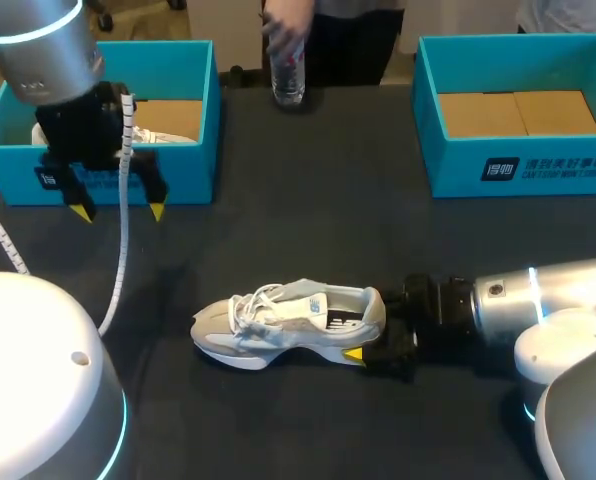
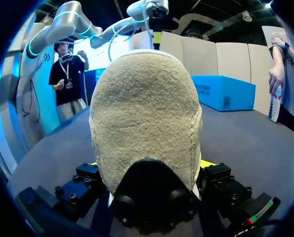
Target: Take the shoe out of the shoebox, open the shoe tongue, remove and reinsert the insole, then place the shoe into the shoebox
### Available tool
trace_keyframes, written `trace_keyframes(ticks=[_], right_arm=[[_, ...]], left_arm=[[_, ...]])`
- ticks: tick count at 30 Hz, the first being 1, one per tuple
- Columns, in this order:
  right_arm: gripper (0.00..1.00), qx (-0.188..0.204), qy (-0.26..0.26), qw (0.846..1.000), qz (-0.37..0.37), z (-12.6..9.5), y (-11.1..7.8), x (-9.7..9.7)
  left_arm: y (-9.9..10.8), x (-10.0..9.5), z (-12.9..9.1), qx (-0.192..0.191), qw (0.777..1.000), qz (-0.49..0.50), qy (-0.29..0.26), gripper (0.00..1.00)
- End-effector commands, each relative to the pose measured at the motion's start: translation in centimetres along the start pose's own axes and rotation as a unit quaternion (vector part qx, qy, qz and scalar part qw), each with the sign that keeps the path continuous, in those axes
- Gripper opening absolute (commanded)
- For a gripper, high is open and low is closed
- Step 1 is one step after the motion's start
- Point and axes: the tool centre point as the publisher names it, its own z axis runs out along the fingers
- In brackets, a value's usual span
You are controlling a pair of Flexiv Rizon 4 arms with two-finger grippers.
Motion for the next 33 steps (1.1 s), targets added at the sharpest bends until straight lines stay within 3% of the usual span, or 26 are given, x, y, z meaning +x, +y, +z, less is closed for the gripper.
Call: trace_keyframes(ticks=[1, 6, 15, 26, 33], right_arm=[[0.00, 0.002, -0.001, 1.000, -0.001, 0.4, -0.2, 0.1], [0.00, 0.002, -0.001, 1.000, -0.001, 0.4, -0.2, 0.1], [0.00, 0.002, -0.001, 1.000, -0.001, 0.4, -0.2, 0.1], [0.00, 0.002, -0.001, 1.000, -0.001, 0.4, -0.2, 0.1], [0.00, 0.002, -0.001, 1.000, -0.001, 0.4, -0.2, 0.1]], left_arm=[[0.1, 2.0, 1.9, 0.003, 1.000, 0.002, -0.014, 1.00], [0.8, 3.9, 3.1, 0.013, 0.999, 0.022, -0.032, 1.00], [1.9, 6.8, 4.2, -0.003, 0.998, 0.049, -0.043, 1.00], [5.3, 9.8, 6.3, -0.008, 0.996, 0.078, -0.053, 1.00], [5.8, 11.1, 8.0, 0.021, 0.997, 0.068, -0.044, 1.00]])
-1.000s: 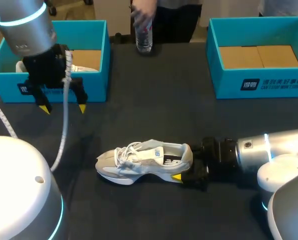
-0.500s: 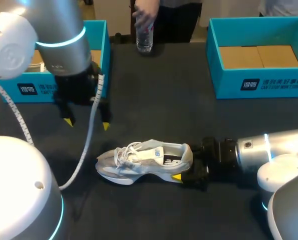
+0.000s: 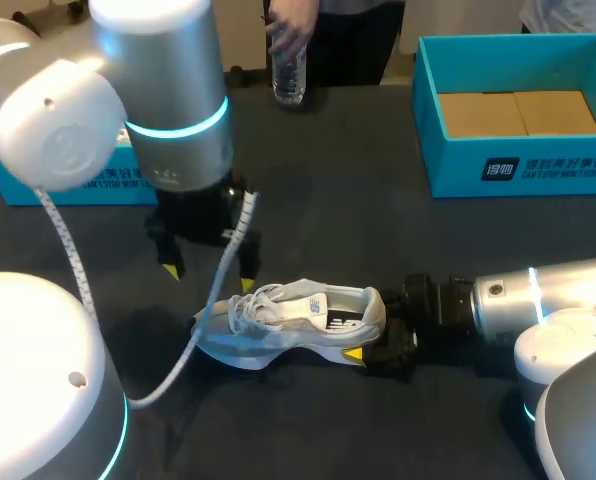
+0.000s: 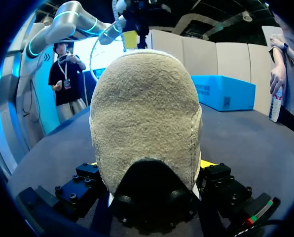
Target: Take the shoe out of the shoebox, open the shoe tongue, remove and reinsert the insole, then place the shoe into the shoebox
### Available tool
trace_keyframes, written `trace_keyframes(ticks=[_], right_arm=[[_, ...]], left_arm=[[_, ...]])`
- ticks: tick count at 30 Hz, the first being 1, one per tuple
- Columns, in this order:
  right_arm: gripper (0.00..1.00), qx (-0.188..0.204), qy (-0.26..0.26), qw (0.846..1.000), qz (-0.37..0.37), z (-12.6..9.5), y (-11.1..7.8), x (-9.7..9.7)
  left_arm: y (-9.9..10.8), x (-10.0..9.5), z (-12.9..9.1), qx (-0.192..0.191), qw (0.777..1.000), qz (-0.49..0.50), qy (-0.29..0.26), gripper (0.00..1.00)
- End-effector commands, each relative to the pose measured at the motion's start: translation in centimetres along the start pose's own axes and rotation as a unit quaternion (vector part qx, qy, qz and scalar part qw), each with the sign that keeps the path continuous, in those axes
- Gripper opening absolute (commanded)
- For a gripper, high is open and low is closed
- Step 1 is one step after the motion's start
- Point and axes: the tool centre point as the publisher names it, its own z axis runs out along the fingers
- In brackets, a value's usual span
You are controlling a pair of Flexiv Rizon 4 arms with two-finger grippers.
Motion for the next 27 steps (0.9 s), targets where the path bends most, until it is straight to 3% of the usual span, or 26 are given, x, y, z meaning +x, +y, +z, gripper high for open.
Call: trace_keyframes(ticks=[1, 9, 15, 21, 27], right_arm=[[0.00, 0.002, -0.001, 1.000, -0.001, 0.4, -0.2, 0.1], [0.00, 0.002, -0.001, 1.000, -0.001, 0.4, -0.2, 0.1], [0.00, 0.002, -0.001, 1.000, -0.001, 0.4, -0.2, 0.1], [0.00, 0.002, -0.001, 1.000, -0.001, 0.4, -0.2, 0.1], [0.00, 0.002, -0.001, 1.000, -0.001, 0.4, -0.2, 0.1]], left_arm=[[0.1, 0.8, 1.3, 0.012, 1.000, -0.012, 0.006, 1.00], [-1.1, 3.1, 2.6, -0.008, 0.999, -0.048, 0.010, 1.00], [-0.1, 4.1, 3.0, -0.027, 0.998, -0.049, 0.005, 1.00], [1.3, 5.3, 3.3, -0.024, 0.999, -0.045, 0.004, 1.00], [0.8, 7.4, 4.7, -0.008, 0.998, -0.059, 0.016, 1.00]])
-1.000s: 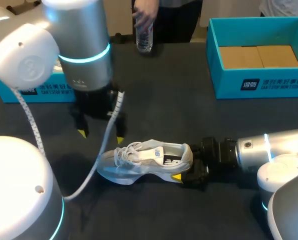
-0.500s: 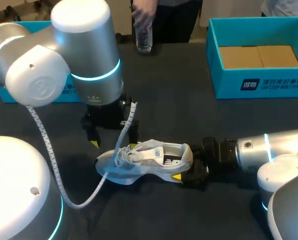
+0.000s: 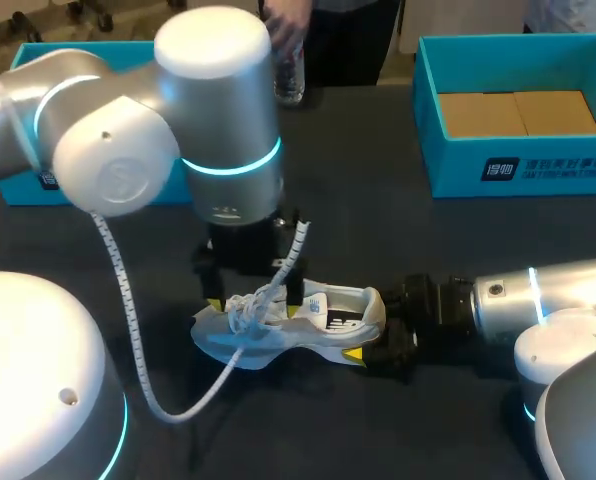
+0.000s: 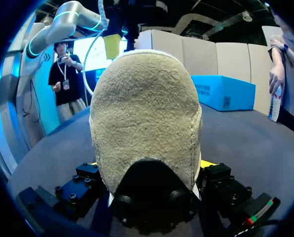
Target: Take the shoe out of the shoebox, open the shoe tongue, remove and reinsert the insole, then place the shoe into the shoebox
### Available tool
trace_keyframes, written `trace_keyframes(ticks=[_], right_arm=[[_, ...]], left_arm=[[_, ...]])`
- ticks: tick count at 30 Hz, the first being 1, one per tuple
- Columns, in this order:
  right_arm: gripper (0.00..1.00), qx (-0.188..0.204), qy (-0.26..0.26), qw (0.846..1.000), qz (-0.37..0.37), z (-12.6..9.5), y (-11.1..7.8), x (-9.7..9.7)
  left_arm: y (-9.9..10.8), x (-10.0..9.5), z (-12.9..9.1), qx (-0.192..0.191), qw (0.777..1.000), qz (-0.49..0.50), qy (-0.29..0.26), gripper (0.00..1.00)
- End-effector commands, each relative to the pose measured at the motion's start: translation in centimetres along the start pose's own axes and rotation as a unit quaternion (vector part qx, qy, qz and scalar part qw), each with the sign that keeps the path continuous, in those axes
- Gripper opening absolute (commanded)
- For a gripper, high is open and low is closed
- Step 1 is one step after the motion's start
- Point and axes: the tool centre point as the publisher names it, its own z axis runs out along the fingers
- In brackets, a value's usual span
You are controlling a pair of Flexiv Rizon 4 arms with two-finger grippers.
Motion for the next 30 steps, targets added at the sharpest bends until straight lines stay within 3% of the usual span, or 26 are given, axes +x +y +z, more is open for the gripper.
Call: trace_keyframes(ticks=[1, 6, 30], right_arm=[[0.00, 0.002, -0.001, 1.000, -0.001, 0.4, -0.2, 0.1], [0.00, 0.002, -0.001, 1.000, -0.001, 0.4, -0.2, 0.1], [0.00, 0.002, -0.001, 1.000, -0.001, 0.4, -0.2, 0.1]], left_arm=[[-0.4, 1.7, 1.7, 0.014, 1.000, -0.013, 0.006, 1.00], [-1.2, 3.1, 2.7, 0.016, 0.999, -0.030, 0.002, 1.00], [-5.0, 5.6, 4.7, 0.024, 0.996, -0.078, -0.033, 1.00]])
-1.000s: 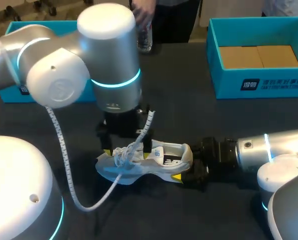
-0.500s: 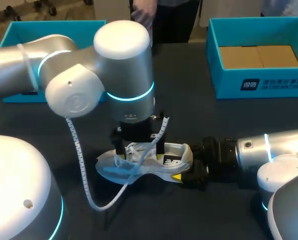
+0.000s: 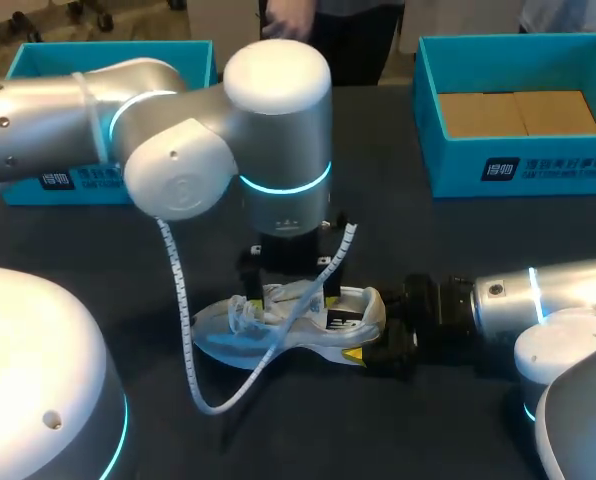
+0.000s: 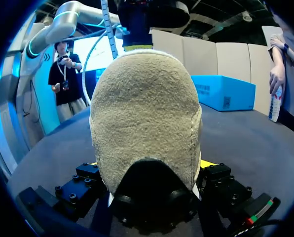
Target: Take the shoe out of the shoebox, open the shoe tongue, remove and reinsert the insole, then place the shoe into the shoebox
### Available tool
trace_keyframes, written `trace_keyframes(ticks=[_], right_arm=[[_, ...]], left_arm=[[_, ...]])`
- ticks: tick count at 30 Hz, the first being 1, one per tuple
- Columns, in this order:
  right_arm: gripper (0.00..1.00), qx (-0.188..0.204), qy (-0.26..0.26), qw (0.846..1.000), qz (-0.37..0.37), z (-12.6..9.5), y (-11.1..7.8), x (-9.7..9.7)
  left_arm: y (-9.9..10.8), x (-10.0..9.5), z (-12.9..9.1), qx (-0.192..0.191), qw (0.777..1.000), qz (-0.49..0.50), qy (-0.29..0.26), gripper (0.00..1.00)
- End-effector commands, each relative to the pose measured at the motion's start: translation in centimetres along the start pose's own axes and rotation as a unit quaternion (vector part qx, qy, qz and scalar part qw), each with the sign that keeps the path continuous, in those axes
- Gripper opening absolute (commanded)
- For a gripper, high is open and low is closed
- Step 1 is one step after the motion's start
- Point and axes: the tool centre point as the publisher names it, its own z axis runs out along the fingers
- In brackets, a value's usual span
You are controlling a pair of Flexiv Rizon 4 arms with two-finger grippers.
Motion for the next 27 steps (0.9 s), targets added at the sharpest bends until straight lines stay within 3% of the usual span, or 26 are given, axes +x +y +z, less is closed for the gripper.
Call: trace_keyframes(ticks=[1, 27], right_arm=[[0.00, 0.002, -0.001, 1.000, -0.001, 0.4, -0.2, 0.1], [0.00, 0.002, -0.001, 1.000, -0.001, 0.4, -0.2, 0.1]], left_arm=[[-0.5, 1.7, 0.7, -0.002, 1.000, 0.000, -0.023, 1.00], [-1.2, 2.5, 2.9, -0.006, 0.990, -0.034, -0.133, 1.00]])
